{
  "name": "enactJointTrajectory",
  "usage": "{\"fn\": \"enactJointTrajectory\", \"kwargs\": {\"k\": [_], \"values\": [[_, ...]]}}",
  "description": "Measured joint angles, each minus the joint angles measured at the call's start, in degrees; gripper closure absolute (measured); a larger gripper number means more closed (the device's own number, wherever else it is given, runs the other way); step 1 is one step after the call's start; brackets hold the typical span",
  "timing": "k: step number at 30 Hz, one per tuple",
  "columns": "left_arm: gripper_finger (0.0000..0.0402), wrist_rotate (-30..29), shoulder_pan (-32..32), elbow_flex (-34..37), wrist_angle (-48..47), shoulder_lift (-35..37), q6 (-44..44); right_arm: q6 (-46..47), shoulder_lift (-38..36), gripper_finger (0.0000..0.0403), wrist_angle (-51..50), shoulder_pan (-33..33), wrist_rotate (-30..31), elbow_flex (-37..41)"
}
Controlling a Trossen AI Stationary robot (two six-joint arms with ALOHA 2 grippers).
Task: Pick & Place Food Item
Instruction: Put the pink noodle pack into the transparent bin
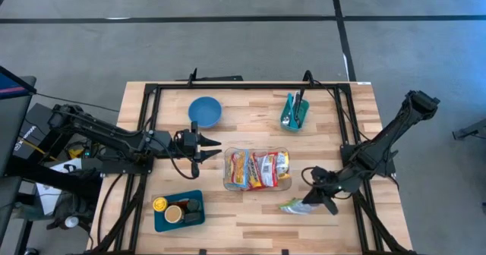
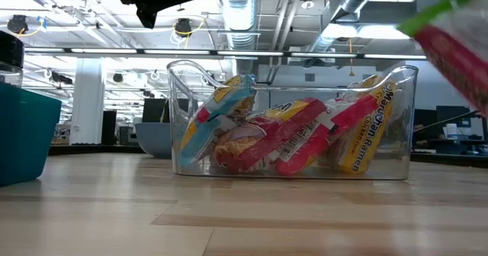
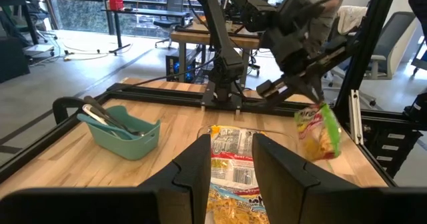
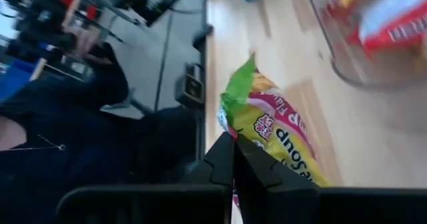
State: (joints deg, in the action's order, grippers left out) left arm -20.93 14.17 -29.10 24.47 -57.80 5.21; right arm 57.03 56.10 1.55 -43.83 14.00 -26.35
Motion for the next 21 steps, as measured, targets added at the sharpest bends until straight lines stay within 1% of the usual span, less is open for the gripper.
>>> {"fn": "enactJointTrajectory", "kwargs": {"k": [3,11,17,21], "values": [[0.0298,0.0,-0.11,0.0,0.15,0.0,-0.67,-3.37,0.0,0.0403,3.8,0.03,1.1,0.0],[0.0298,0.0,-0.11,0.0,2.98,0.0,-0.81,-13.54,0.0,0.0403,16.18,0.68,1.14,0.0],[0.0298,0.0,-0.11,0.0,3.04,0.0,-0.85,-20.62,0.02,0.0403,22.42,4.68,1.23,-0.12],[0.0298,0.0,-0.11,0.0,3.04,0.0,-0.85,-24.37,0.04,0.0403,22.48,8.51,1.24,-1.87]]}}
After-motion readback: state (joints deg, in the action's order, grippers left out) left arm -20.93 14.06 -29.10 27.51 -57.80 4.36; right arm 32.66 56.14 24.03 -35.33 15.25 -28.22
